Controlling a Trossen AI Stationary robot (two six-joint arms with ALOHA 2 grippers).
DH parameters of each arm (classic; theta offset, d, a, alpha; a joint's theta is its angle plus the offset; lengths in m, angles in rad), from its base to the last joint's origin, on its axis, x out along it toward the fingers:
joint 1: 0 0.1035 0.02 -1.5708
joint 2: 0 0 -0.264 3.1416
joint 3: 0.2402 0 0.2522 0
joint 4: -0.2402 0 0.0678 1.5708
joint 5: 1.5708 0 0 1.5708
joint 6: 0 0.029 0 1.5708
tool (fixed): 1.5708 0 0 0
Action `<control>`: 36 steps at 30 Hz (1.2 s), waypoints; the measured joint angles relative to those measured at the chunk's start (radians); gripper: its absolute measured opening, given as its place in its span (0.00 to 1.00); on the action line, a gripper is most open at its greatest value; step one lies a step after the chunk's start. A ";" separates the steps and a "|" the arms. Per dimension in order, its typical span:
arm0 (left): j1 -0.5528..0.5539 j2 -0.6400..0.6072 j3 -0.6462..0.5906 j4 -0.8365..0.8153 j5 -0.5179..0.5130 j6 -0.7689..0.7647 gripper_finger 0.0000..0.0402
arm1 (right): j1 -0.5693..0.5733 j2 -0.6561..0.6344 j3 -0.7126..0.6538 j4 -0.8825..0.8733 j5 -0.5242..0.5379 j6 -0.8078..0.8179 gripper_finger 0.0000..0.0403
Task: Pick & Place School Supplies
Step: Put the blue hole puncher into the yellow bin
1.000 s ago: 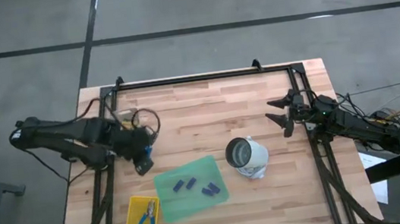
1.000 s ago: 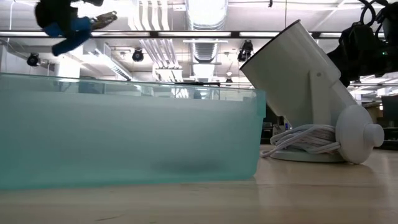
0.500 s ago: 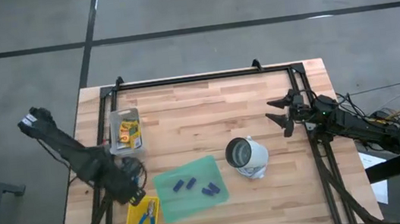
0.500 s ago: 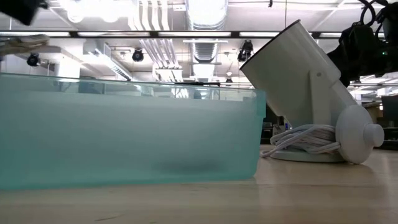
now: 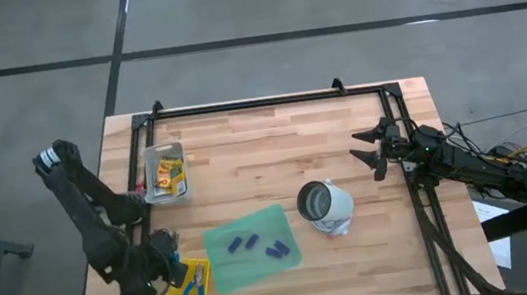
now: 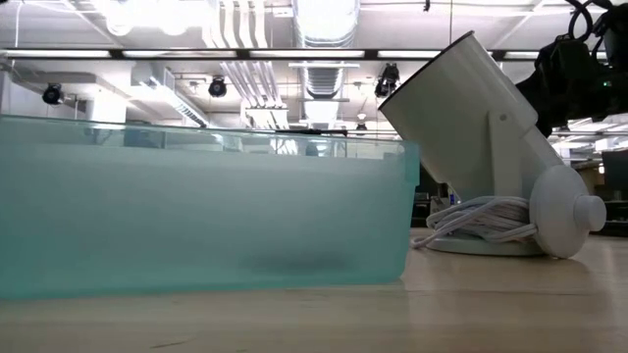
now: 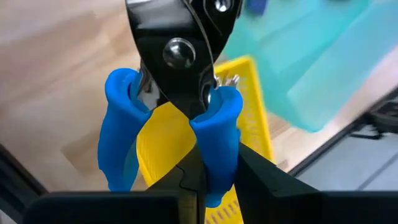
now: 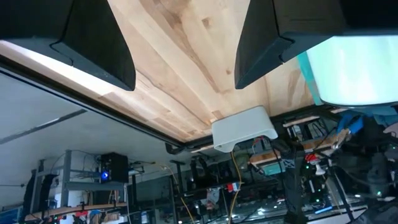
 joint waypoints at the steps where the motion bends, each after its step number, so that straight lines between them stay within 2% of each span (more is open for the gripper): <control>1: -0.001 0.025 0.000 0.018 0.019 -0.004 0.15 | 0.000 0.000 0.000 0.000 0.000 0.001 0.66; 6: -0.001 0.146 0.025 0.104 0.067 0.001 0.15 | 0.000 0.000 0.000 0.000 0.000 0.001 0.65; 14: -0.001 0.264 0.115 0.108 0.081 0.013 0.15 | 0.000 0.000 0.000 0.000 0.000 0.000 0.66; 18: 0.000 0.282 0.158 0.073 0.039 0.051 0.15 | 0.000 0.000 0.000 0.000 0.000 -0.001 0.67; 24: 0.002 0.274 0.254 -0.114 0.009 0.042 0.15 | 0.000 0.000 0.000 0.000 0.000 -0.001 0.67; 30: 0.002 0.290 0.314 -0.087 -0.083 -0.011 0.15 | 0.000 0.000 0.000 0.000 0.000 -0.001 0.65; 36: 0.003 0.357 0.314 -0.072 -0.049 -0.094 0.15 | 0.000 0.000 0.000 0.000 0.000 -0.001 0.65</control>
